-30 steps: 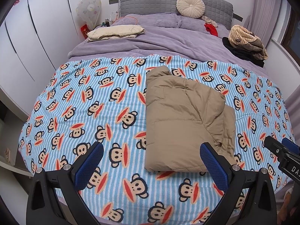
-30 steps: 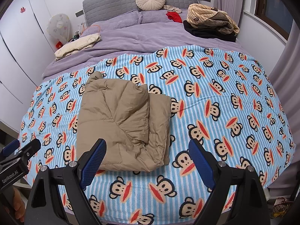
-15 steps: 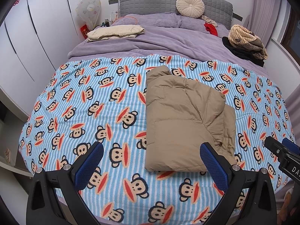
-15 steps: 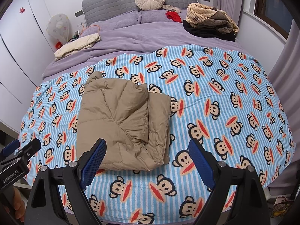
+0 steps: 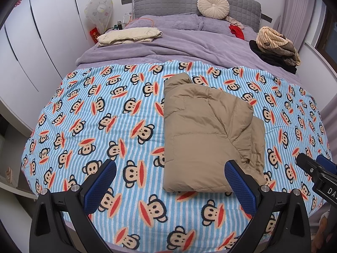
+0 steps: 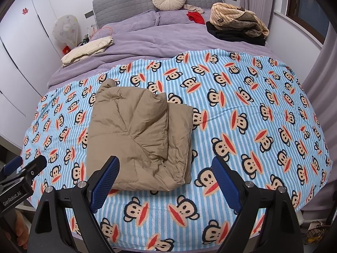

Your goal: Fold large clothes

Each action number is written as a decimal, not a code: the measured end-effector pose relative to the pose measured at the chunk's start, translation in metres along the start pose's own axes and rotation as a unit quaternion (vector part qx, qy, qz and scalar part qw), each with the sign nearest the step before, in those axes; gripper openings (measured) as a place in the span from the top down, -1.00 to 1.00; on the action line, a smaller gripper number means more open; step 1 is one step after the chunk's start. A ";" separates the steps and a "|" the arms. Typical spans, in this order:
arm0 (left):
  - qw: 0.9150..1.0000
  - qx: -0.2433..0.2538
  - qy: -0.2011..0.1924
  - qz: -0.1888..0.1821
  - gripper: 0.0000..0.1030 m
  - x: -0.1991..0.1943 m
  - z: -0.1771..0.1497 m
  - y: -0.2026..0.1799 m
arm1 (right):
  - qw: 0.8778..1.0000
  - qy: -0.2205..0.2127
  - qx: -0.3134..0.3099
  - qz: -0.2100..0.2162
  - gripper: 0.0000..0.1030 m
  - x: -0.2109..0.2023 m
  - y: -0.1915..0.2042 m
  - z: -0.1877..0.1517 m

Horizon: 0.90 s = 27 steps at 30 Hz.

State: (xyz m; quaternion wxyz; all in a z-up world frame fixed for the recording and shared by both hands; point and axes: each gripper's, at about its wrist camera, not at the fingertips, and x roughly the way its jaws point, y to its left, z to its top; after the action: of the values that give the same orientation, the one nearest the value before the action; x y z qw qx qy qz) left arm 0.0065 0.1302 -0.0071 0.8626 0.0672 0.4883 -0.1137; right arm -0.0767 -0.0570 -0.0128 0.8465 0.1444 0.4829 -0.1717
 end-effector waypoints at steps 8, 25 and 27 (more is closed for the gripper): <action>1.000 0.001 0.000 0.001 -1.00 -0.001 -0.001 0.000 | 1.000 0.001 0.000 0.002 -0.77 0.001 0.000 0.001; 1.000 -0.001 0.000 0.004 -1.00 0.000 -0.002 0.008 | 1.000 0.002 0.000 0.002 -0.77 0.000 0.000 -0.001; 1.000 -0.002 0.001 0.004 -1.00 0.000 -0.002 0.006 | 1.000 0.001 0.000 0.002 -0.77 0.001 -0.001 0.000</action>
State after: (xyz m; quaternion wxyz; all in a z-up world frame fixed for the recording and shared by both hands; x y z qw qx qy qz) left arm 0.0066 0.1362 -0.0079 0.8626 0.0676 0.4892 -0.1096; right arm -0.0769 -0.0577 -0.0136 0.8462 0.1453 0.4838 -0.1696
